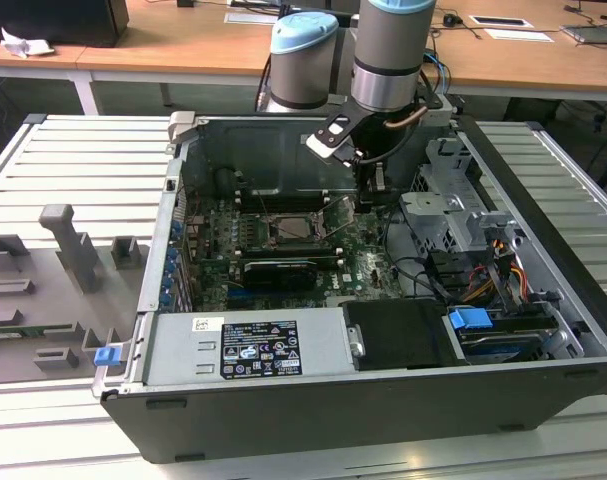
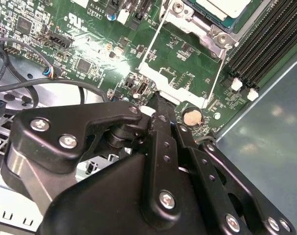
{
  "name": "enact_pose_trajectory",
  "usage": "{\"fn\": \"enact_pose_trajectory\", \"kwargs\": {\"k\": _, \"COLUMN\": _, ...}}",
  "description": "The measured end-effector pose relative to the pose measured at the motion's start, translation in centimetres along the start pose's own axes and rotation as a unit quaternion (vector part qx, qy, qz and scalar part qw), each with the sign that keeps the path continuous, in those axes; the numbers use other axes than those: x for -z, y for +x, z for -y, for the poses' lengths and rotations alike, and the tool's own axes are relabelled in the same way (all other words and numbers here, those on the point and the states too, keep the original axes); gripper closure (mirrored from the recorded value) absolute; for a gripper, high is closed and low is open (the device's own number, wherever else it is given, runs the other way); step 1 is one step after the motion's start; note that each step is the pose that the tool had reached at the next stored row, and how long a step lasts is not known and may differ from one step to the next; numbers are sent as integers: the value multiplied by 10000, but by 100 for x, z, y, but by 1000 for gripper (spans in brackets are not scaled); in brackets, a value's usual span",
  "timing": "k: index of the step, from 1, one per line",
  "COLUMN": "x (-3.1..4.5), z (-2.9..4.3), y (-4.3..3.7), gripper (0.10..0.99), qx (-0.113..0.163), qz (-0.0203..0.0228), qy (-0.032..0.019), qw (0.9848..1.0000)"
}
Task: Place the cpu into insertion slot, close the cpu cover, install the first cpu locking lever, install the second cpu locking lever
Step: 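Close the cpu cover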
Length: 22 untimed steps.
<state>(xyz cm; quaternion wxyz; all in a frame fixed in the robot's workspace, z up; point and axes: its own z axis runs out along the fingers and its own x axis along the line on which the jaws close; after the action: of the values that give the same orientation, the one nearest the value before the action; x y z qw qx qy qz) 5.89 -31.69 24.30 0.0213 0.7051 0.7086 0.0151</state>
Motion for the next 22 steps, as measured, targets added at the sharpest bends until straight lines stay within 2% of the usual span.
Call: {"fn": "enact_pose_trajectory", "kwargs": {"k": 22, "x": 1, "z": 30, "y": 0, "gripper": 980, "qx": 0, "qz": 0, "qy": 0, "qw": 10000}}
